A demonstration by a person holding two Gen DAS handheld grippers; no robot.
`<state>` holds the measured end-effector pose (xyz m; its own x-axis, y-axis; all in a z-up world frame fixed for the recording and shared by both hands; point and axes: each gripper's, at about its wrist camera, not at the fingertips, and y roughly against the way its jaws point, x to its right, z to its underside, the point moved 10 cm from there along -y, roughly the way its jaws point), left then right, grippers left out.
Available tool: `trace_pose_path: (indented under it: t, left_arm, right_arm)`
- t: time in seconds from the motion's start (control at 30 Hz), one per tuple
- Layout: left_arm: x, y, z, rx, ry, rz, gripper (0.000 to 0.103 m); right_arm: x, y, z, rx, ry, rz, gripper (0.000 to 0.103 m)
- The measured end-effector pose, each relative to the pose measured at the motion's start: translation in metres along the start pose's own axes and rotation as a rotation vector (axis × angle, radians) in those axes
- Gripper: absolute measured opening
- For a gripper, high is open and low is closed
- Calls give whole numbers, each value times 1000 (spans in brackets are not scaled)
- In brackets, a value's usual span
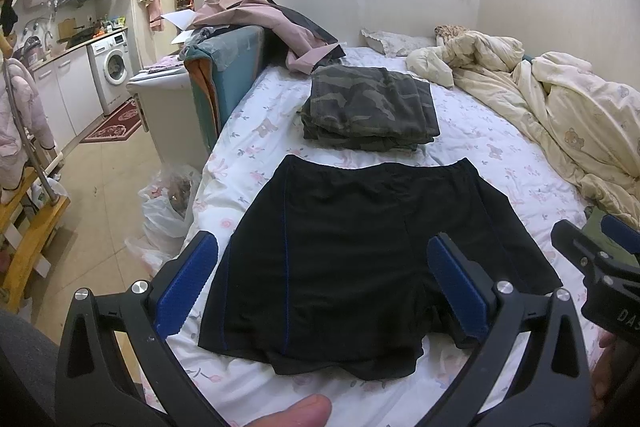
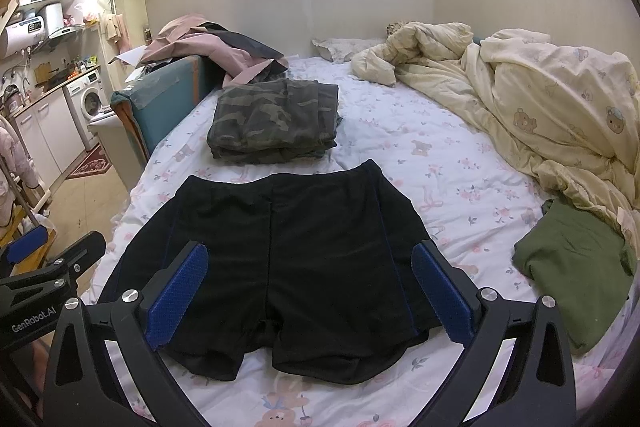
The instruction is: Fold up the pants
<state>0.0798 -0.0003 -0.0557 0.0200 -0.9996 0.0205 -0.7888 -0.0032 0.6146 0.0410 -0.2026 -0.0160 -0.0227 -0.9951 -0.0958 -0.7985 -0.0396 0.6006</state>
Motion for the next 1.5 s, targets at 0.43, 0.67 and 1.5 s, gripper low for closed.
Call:
trace_pose_path:
  t: [0.43,0.67,1.5]
  left_arm:
    - [-2,1,0,2,1,0,103]
    - [-2,1,0,2,0,0,103]
    - [-5,1,-1,4,1,-1,103]
  right_arm:
    - [0,0,0,0,0,0,103]
    - [0,0,0,0,1,0,103]
    - [5,4,-6,20,-24,8,103]
